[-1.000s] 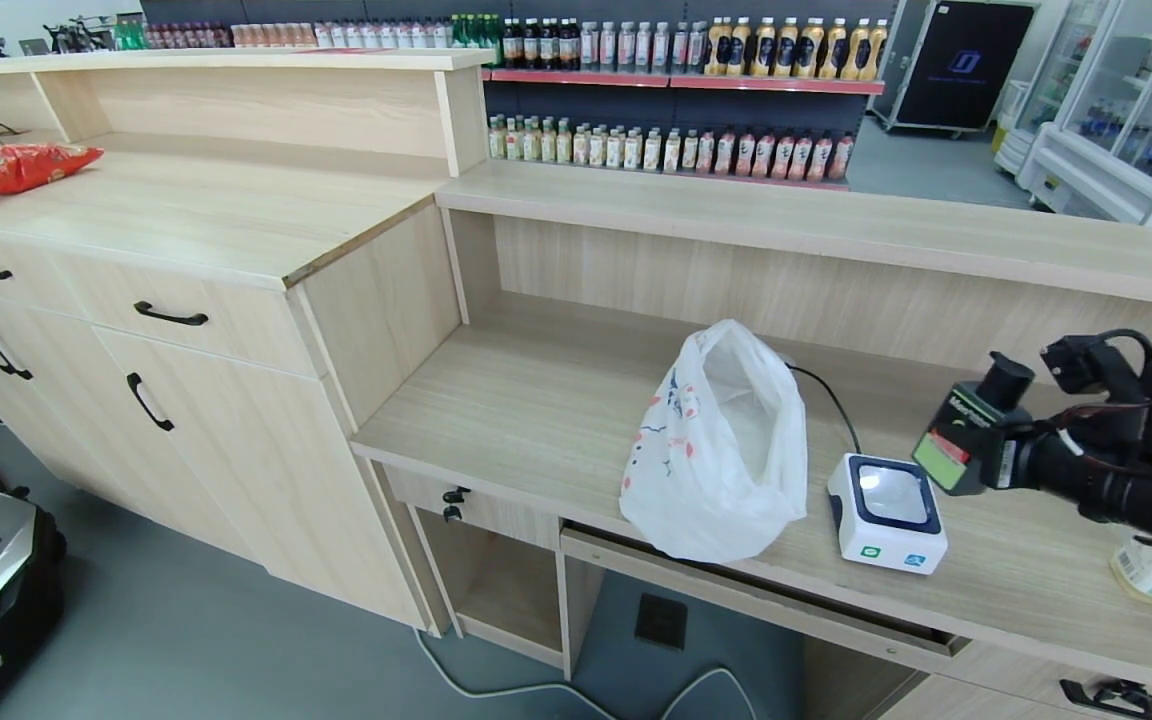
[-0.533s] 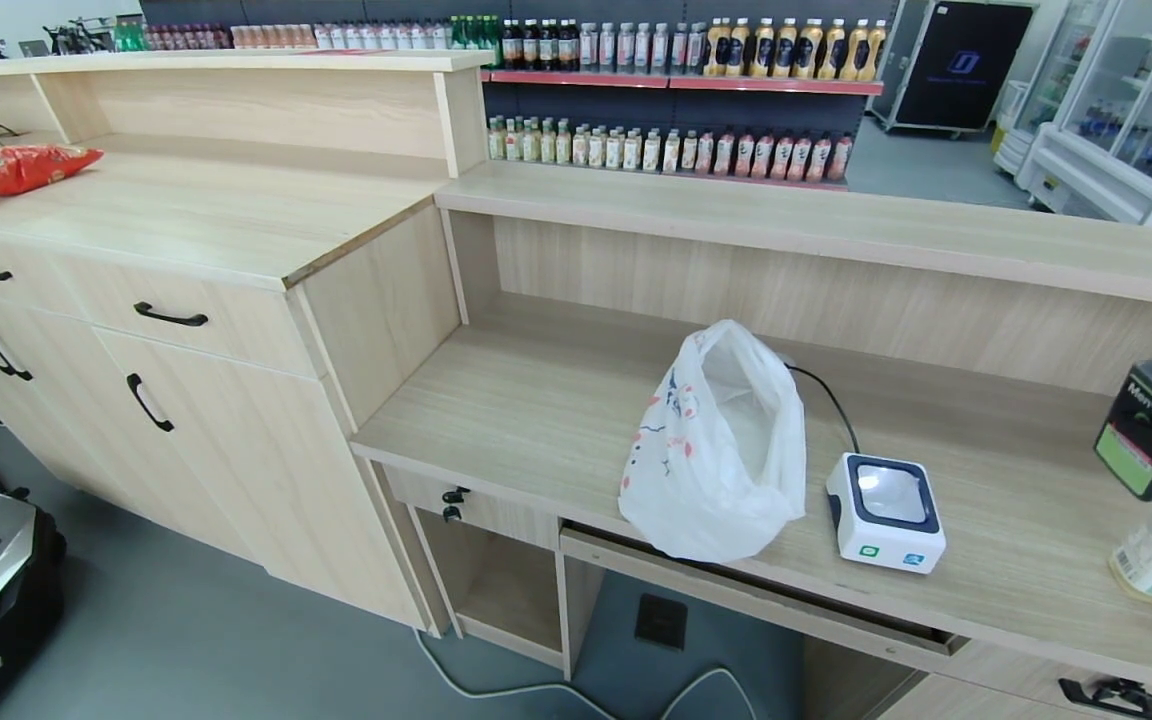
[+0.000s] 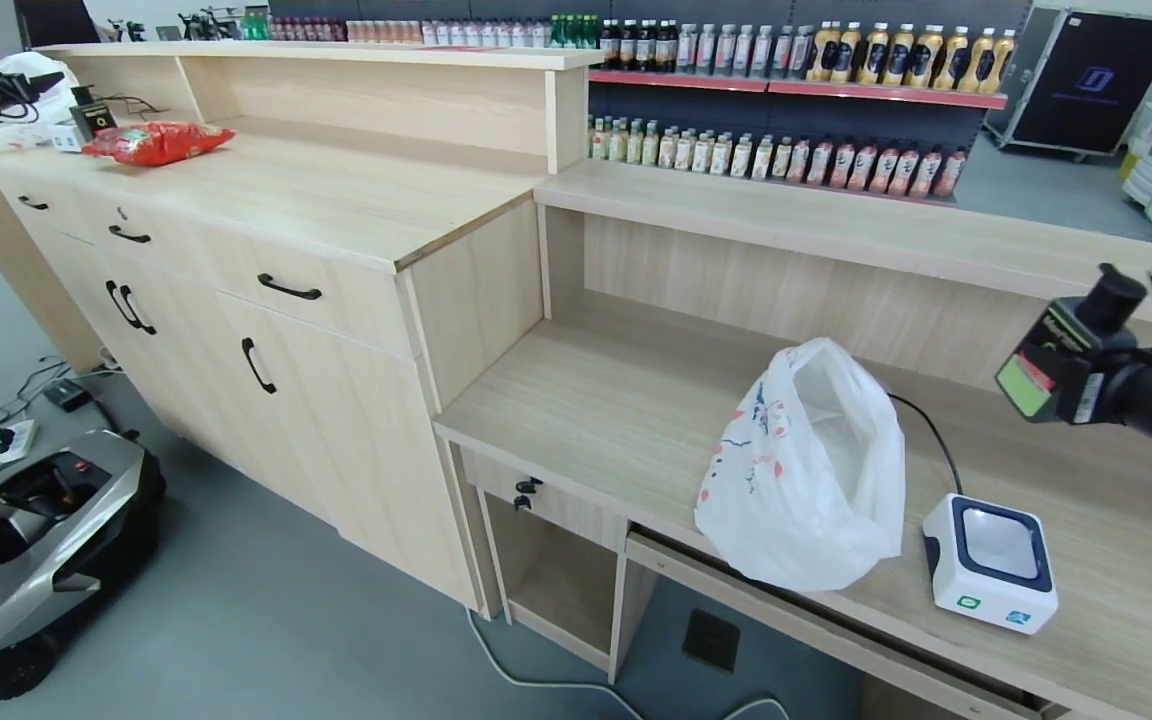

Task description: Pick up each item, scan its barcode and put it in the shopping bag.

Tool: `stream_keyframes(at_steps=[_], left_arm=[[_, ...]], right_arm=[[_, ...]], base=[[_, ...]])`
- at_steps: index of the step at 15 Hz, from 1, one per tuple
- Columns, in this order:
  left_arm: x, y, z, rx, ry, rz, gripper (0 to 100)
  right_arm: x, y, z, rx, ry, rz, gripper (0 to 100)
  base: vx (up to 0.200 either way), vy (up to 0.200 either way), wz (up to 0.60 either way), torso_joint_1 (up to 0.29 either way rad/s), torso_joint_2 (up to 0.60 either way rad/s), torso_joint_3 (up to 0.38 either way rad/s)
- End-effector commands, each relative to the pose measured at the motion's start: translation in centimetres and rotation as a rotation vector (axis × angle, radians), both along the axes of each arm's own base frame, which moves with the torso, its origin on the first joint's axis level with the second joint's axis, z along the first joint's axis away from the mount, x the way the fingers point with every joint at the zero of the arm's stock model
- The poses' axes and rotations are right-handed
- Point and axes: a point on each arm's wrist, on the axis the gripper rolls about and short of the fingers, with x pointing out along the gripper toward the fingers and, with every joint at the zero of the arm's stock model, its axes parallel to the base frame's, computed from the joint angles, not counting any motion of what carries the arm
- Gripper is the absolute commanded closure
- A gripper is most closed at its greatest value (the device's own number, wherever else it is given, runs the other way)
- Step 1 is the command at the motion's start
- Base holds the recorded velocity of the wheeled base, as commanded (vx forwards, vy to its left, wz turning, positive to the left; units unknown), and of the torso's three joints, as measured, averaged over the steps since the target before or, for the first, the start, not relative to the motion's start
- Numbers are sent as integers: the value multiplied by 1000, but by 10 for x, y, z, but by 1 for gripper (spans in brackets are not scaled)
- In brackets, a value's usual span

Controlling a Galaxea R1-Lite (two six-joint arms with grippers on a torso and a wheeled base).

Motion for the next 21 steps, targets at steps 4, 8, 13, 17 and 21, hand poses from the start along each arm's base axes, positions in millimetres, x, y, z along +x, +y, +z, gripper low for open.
stream_keyframes(at_steps=[4, 8, 13, 17, 21], left_arm=[[0, 0, 0, 1, 0, 0, 100], [0, 0, 0, -1, 0, 0, 100], [0, 0, 0, -1, 0, 0, 100], [0, 0, 0, -1, 0, 0, 100], [0, 0, 0, -1, 0, 0, 100]], right_arm=[[107, 27, -64, 69, 123, 124, 100], [138, 30, -95, 37, 137, 140, 100], [162, 53, -127, 21, 126, 251, 100], [176, 61, -152, -4, 122, 276, 100], [193, 65, -166, -8, 90, 296, 100]], base=[[0, 0, 0, 0, 0, 0], [0, 0, 0, 0, 0, 0], [0, 0, 0, 0, 0, 0], [0, 0, 0, 0, 0, 0], [0, 0, 0, 0, 0, 0]])
